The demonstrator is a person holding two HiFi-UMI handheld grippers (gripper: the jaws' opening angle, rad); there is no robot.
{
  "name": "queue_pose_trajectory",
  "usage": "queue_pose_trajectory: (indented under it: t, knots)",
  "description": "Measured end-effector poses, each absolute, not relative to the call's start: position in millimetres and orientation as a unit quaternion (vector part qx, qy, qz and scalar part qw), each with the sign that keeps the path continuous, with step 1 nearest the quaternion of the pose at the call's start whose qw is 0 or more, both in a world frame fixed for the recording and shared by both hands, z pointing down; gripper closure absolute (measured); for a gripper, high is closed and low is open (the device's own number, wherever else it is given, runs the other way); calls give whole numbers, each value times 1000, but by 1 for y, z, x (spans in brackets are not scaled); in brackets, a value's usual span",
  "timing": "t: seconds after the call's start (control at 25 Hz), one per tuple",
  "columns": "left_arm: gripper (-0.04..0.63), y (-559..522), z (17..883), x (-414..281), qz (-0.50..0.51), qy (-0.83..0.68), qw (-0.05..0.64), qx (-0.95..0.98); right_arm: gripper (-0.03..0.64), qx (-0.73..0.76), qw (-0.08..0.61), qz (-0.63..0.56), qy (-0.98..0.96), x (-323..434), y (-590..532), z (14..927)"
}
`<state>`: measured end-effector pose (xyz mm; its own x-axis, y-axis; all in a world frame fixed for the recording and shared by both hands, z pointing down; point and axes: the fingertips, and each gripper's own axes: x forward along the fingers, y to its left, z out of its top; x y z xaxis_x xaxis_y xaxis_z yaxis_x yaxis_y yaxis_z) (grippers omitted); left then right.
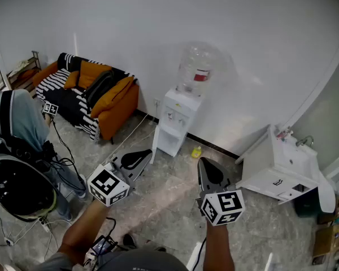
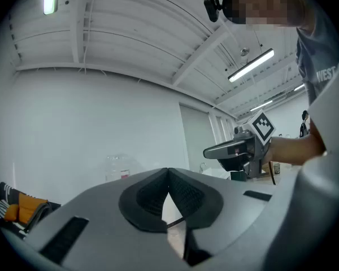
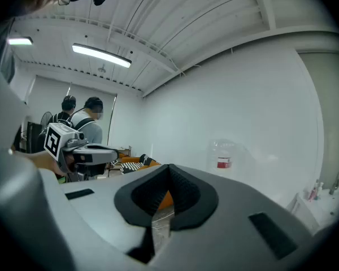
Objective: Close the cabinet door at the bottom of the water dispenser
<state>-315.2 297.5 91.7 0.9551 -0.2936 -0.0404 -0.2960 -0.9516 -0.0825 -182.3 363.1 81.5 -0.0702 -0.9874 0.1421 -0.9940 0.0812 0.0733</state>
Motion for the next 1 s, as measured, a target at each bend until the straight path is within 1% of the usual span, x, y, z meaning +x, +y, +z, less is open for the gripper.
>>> queue_pose_trajectory:
  t: [0.64, 1.0]
  knots:
    - [580, 277, 108, -318, 32, 143, 20, -989, 595, 690, 94, 29, -717, -183, 346, 95]
    - [580, 243, 125, -298, 13, 165, 3, -986, 595, 682, 65, 39, -728, -150, 308, 97]
